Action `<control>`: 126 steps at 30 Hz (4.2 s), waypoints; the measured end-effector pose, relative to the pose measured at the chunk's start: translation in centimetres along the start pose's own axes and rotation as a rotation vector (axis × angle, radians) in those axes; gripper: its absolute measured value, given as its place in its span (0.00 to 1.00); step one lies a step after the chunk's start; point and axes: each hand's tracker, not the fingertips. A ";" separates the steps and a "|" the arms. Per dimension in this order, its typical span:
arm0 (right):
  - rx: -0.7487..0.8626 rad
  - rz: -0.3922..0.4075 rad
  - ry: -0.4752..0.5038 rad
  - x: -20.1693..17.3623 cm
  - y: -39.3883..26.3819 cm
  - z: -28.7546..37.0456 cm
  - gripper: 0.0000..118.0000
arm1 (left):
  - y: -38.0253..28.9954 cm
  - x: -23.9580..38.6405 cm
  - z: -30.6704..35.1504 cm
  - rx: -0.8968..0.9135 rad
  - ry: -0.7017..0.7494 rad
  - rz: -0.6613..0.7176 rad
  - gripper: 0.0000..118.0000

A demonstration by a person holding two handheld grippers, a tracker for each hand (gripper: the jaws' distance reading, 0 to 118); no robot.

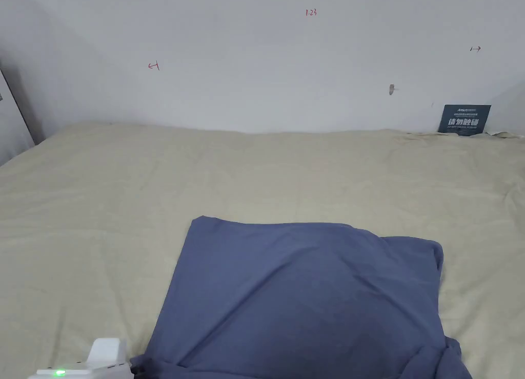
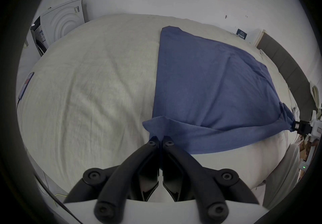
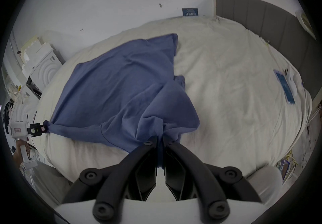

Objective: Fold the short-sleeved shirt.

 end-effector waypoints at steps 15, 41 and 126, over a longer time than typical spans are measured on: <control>-0.087 -0.032 -0.053 -1.3 -0.7 -0.7 0.18 | 0.0 1.6 0.2 -0.044 0.055 0.004 0.34; 0.624 0.158 -0.127 -5.9 7.9 10.4 0.54 | 6.3 7.4 11.2 0.596 0.037 -0.080 0.60; -0.032 0.064 -0.104 -2.2 -0.9 -3.0 0.14 | 2.2 3.2 2.0 -0.045 -0.019 0.044 0.05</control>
